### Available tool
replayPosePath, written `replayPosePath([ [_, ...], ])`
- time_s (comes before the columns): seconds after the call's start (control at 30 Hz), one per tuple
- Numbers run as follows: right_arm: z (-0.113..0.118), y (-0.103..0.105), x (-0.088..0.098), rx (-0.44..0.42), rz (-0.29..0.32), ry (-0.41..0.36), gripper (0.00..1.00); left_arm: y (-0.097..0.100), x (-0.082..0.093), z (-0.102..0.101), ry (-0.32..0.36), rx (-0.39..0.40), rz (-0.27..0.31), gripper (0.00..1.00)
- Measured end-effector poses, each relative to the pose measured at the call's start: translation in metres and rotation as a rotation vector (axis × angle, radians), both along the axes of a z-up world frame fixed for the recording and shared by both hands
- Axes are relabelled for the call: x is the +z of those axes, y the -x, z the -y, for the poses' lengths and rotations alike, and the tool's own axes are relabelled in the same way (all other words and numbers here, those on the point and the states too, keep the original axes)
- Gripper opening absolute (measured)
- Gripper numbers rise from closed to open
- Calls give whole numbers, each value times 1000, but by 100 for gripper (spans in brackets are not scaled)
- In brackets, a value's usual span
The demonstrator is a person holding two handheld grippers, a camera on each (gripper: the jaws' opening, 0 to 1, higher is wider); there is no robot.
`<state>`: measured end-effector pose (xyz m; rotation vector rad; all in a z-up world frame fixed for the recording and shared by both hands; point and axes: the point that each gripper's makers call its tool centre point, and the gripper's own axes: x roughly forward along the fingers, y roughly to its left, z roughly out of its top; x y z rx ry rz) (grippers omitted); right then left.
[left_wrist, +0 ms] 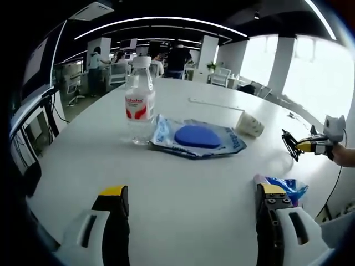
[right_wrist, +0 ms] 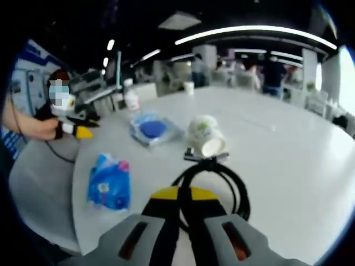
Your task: Arrange the tabletop items into an orderly group along one side of the table until the central work area is clear of visible clutter.
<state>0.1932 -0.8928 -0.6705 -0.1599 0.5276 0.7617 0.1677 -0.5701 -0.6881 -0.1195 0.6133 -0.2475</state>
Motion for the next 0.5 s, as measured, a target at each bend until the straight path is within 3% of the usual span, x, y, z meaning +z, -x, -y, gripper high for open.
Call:
replayPosePath([
  [0.13, 7, 14, 10, 11, 32, 50, 0, 4, -4, 5, -16, -23, -13, 95],
  [0.5, 26, 68, 27, 24, 4, 109, 0, 4, -2, -3, -4, 1, -5, 95],
])
